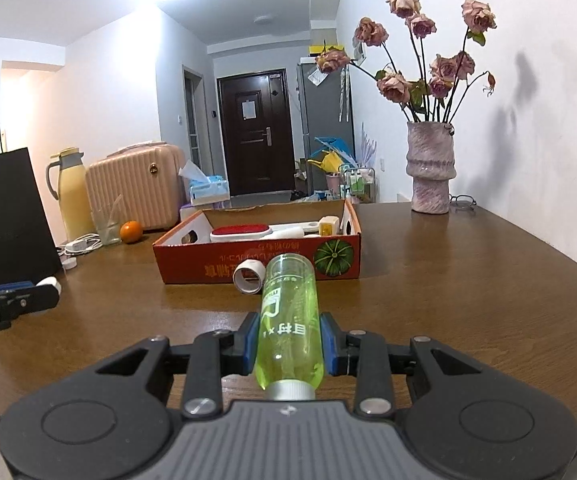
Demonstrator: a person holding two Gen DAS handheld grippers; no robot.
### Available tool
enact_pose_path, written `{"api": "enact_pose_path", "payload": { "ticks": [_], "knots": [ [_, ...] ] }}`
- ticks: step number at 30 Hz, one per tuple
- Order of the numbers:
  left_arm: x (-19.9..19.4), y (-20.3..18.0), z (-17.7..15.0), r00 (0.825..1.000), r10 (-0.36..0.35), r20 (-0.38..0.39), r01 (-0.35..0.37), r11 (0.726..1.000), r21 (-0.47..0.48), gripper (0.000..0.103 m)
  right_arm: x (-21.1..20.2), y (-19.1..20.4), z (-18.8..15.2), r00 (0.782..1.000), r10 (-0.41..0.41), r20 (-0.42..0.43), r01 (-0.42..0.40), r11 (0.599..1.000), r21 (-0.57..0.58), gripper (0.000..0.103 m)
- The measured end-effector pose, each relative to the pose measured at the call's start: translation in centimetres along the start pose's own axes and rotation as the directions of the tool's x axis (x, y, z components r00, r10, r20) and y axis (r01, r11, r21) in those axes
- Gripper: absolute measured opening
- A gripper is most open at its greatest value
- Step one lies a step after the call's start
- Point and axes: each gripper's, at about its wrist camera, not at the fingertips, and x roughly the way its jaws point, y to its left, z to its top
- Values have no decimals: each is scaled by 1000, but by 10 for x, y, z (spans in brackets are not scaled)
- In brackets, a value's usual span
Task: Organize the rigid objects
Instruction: 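Lift the flat cap and green bottle and carry them over the box, then open the right tool to drop the green bottle while the left tool releases the flat cap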
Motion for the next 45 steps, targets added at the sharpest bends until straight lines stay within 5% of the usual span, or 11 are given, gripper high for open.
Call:
{"api": "enact_pose_path", "payload": {
  "ticks": [7,13,20,22,29,36,38,42,45],
  "knots": [
    [17,8,-5,1000,3,-30,-4,1000,-20,40,10,-1,3,1000,0,-7,0,1000,5,31],
    [54,25,7,995,-71,-66,64,994,-91,40,34,0,14,1000,13,-22,-14,1000,-24,31],
    [146,44,63,985,-144,-94,132,984,-124,40,91,-3,65,1000,23,-7,-23,997,-78,31],
    [183,46,82,988,-111,-111,101,991,-92,40,117,-5,88,1000,19,-5,-20,994,-105,31],
    [303,58,114,970,-76,-231,59,995,-78,40,245,-8,139,990,-96,-102,69,969,-237,31],
    [385,62,116,944,-87,-317,81,996,-32,40,345,-7,129,952,-234,-199,134,900,-415,30],
    [399,64,113,940,-57,-337,53,998,-18,41,363,-6,123,938,-269,-219,146,879,-453,31],
    [401,70,111,943,-113,-313,105,993,-45,47,388,-5,109,912,-329,-245,163,839,-520,31],
    [401,73,112,941,-133,-310,125,991,-46,48,394,-3,104,916,-321,-240,154,835,-528,30]
  ]
}}
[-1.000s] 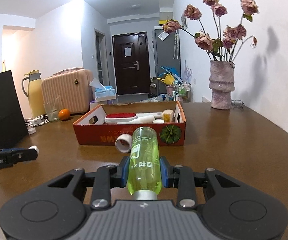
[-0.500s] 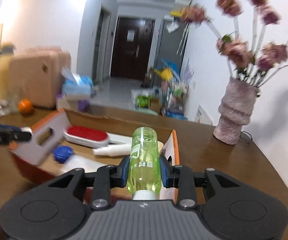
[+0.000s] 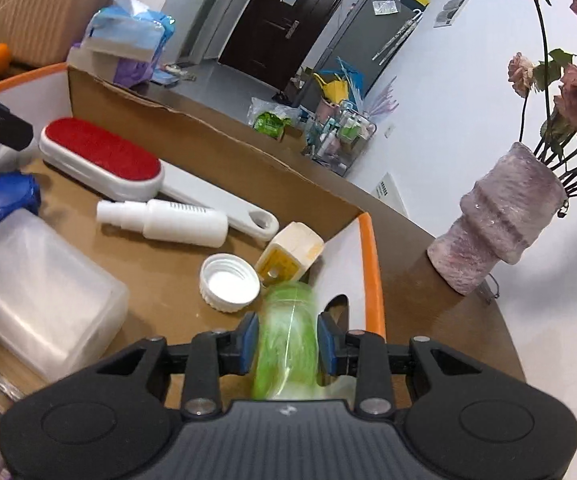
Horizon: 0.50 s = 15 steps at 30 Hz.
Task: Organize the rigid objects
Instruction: 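Open the right tool to drop the green bottle while the left tool releases the flat cap, then withdraw both tools from the box toward the white ring and purple cap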
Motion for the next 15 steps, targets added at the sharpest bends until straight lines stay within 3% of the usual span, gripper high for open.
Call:
{"api": "enact_pose_path", "payload": {
  "ticks": [6,15],
  "knots": [
    [-12,2,7,999,45,4,-45,999,3,54,-13,1,9,1000,1,20,0,999,-36,30],
    [-90,-8,28,994,72,88,-76,996,42,61,-86,-53,37,993,55,107,-67,992,105,30]
  ]
}}
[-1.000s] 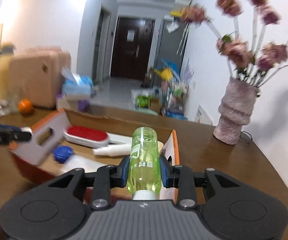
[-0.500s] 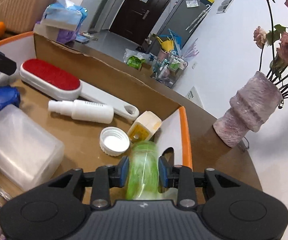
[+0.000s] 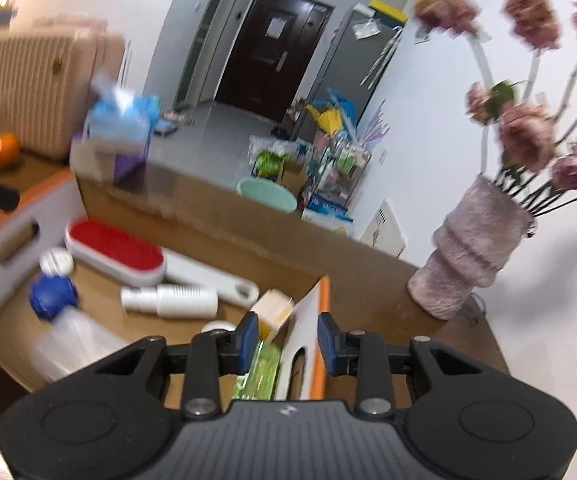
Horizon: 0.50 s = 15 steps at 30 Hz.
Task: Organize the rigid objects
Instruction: 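Withdraw both tools from the box toward the white ring and purple cap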
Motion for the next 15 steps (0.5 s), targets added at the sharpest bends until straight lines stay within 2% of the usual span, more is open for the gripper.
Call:
{"api": "enact_pose_path", "payload": {
  "ticks": [4,9,12,13,15],
  "knots": [
    [-47,-7,8,997,9,71,-9,1000,8,64,-49,-7,13,998,1,56,-1,1000,6,33],
    [-96,-20,-1,984,87,156,-93,995,32,65,-99,-4,13,993,15,119,-15,1000,-7,46],
    [-123,-27,-20,966,134,221,-143,989,25,74,-123,1,3,986,38,160,-39,999,4,48],
    [-132,-30,-30,956,153,250,-163,986,20,78,-129,3,-2,984,44,171,-47,999,14,52],
    [-145,-37,-47,943,184,279,-198,980,25,79,-140,6,-16,978,61,200,-71,997,42,61]
  ]
}}
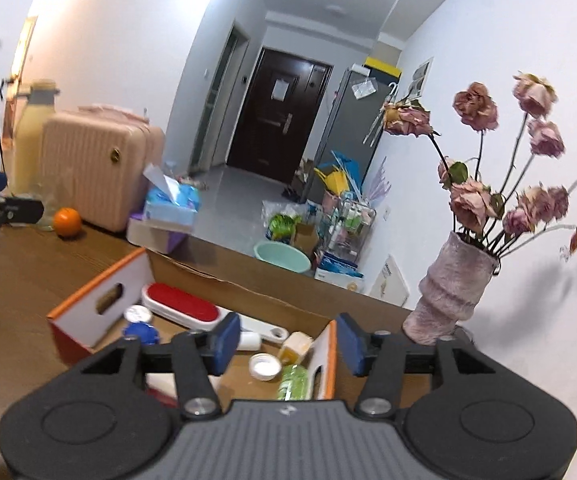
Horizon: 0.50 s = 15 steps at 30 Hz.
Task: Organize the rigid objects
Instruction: 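Withdraw both tools from the box toward the white ring and purple cap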
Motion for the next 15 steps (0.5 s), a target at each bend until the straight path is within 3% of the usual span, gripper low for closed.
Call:
{"api": "enact_pose_path", "payload": {
  "ticks": [2,5,7,10,15],
  "knots": [
    [-21,-5,-14,1000,18,16,-18,1000,8,79,-13,4,-14,999,24,26,-25,999,25,62],
    [-57,-12,-34,998,6,66,-5,1000,-17,90,-30,11,-41,998,18,56,-21,998,59,66],
    [-78,-20,-47,995,-5,96,6,1000,-13,97,-47,17,-61,994,29,105,-38,996,86,76],
    [-105,-32,-65,991,-16,130,17,1000,-5,100,-71,25,-89,986,35,163,-58,988,140,83],
    [-145,-41,-96,983,-82,165,85,996,-14,103,-105,35,-121,985,7,173,-45,976,214,84]
  ]
}}
